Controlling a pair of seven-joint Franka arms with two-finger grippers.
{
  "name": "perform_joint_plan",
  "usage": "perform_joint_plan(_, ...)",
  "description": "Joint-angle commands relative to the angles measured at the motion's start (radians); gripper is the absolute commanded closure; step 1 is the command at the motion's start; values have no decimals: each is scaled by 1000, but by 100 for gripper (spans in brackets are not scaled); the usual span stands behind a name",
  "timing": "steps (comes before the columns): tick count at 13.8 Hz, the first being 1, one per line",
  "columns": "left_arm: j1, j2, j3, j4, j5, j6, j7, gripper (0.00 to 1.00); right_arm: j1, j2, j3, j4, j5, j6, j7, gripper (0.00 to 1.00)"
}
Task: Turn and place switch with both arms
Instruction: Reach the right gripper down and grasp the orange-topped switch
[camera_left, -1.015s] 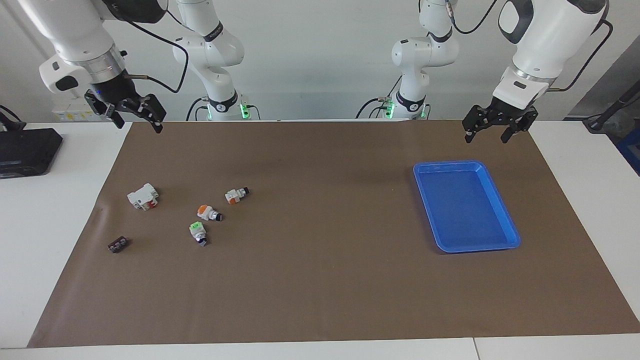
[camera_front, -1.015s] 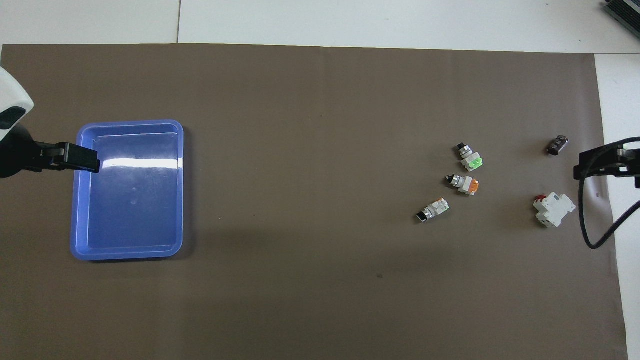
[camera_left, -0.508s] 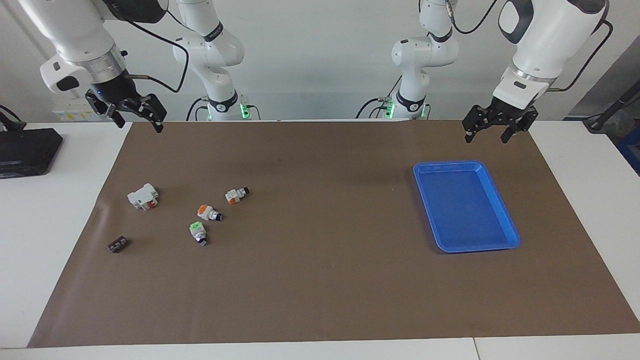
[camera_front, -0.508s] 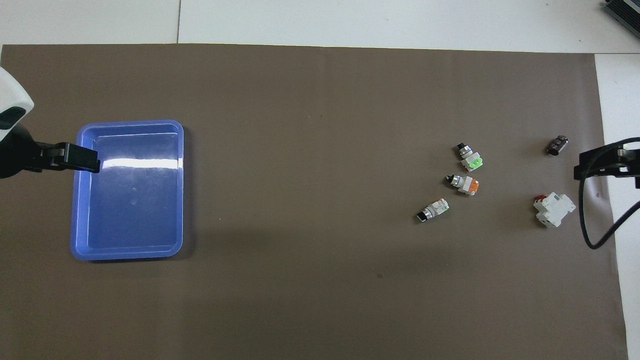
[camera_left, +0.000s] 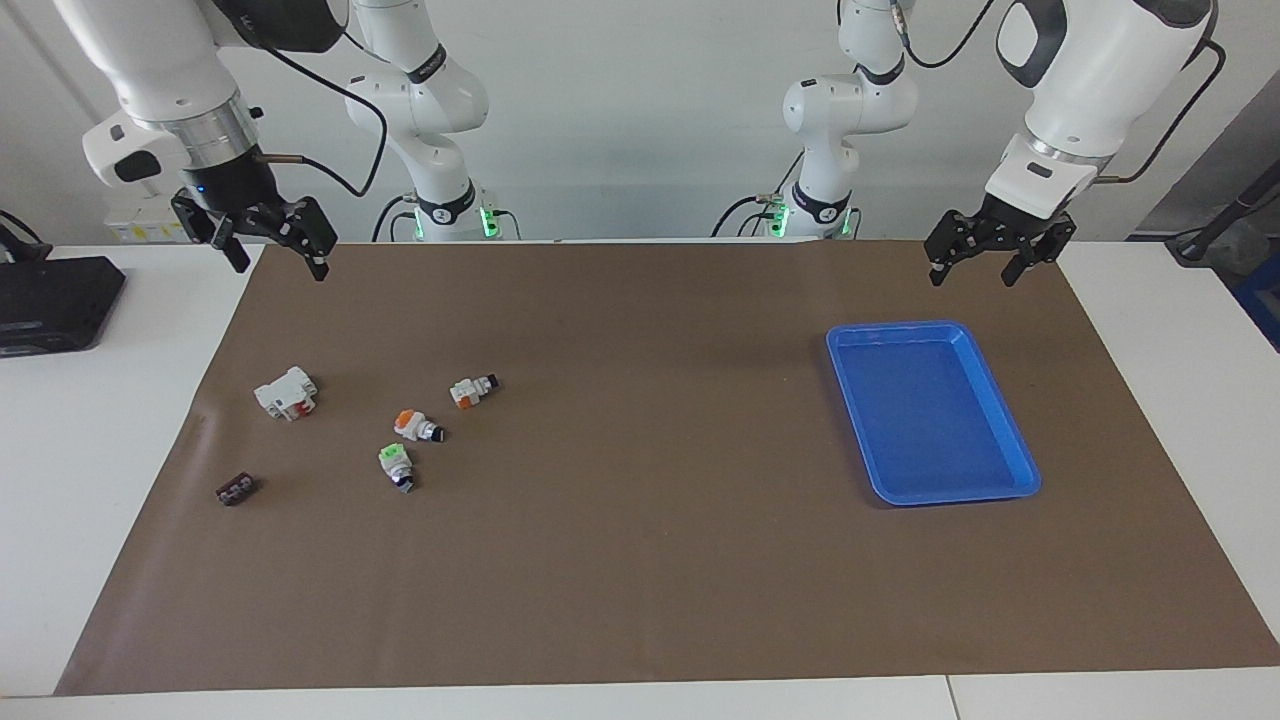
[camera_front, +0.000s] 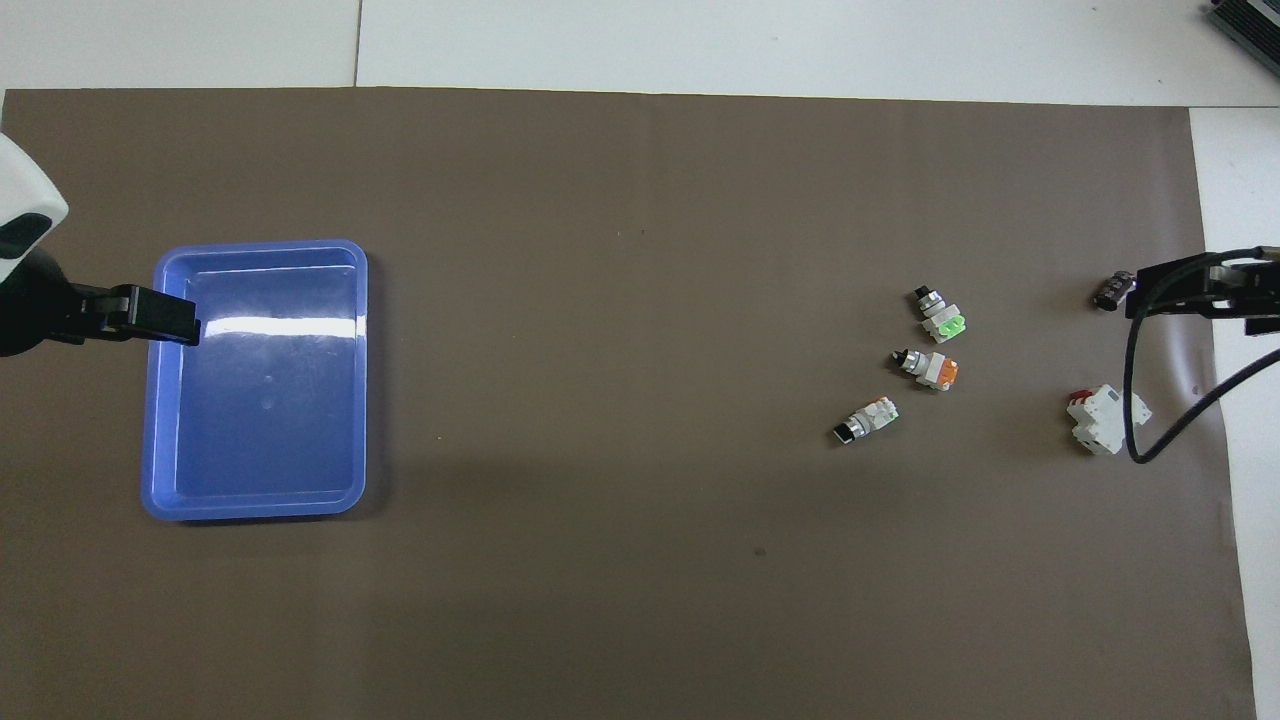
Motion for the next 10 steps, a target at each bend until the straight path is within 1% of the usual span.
perform_joint_plan(1, 6, -25, -2, -28, 15, -1, 3, 0, 10, -53, 7, -169, 13, 148, 136, 0)
perform_joint_plan(2, 6, -25, -2, -28, 15, -1, 3, 0, 40, -69, 7, -206, 13, 179, 180, 0)
perform_joint_plan(4, 6, -25, -2, -28, 15, -1, 3, 0, 59, -60, 8, -273, 13, 228, 287, 0)
perform_joint_plan(8, 6, -25, -2, -28, 15, -1, 3, 0, 132, 3, 8, -424, 13, 370, 557, 0)
perform_joint_plan(10, 6, -25, -2, -28, 15, -1, 3, 0, 162, 43, 8, -465, 23, 386, 669, 0)
